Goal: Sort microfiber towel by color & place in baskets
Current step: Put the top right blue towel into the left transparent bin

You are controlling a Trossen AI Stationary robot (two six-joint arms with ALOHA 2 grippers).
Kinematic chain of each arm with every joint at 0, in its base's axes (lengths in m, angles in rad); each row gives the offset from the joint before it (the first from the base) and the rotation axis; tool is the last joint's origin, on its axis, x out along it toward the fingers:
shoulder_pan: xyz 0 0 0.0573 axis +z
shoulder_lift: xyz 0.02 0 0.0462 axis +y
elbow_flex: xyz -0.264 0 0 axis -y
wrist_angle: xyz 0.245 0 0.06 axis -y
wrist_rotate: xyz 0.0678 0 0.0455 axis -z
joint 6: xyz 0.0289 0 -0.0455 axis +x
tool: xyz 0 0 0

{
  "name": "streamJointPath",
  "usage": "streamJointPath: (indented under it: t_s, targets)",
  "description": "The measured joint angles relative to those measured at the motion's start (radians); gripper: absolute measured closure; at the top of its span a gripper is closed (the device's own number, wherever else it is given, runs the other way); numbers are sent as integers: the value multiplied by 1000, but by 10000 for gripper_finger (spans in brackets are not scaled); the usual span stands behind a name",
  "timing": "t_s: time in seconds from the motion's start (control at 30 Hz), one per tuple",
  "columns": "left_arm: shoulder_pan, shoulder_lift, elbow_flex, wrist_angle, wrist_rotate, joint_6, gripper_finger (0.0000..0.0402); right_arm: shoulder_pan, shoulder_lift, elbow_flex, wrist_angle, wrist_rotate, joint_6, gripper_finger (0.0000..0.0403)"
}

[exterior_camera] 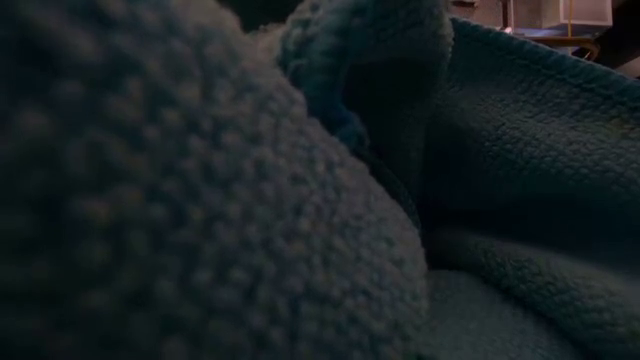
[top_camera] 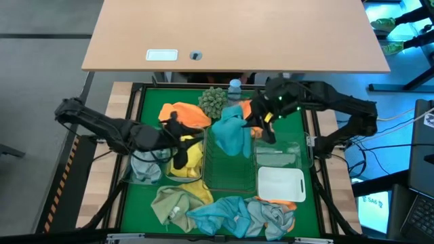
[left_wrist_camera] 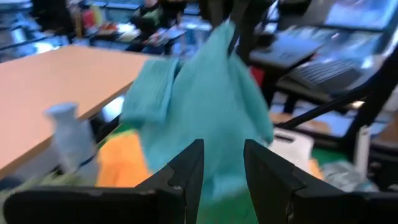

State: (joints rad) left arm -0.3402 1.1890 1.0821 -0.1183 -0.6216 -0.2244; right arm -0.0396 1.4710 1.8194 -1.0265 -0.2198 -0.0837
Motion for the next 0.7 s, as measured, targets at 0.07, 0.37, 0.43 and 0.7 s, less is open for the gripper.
streamJointPath:
  t_s: [0.07, 0.37, 0.43, 0.7]
  targets:
    - [12, 26, 0, 77, 45, 33, 292, 26, 10, 0, 14, 32, -1, 393]
    - [54, 131, 0, 281, 118, 170, 292, 97, 72, 0, 66, 79, -21, 392]
    - [61, 151, 0, 300, 119, 183, 292, 109, 89, 0, 77, 79, -27, 390]
    - [78, 192, 0, 294, 152, 182, 292, 128, 138, 0, 121, 79, -30, 389]
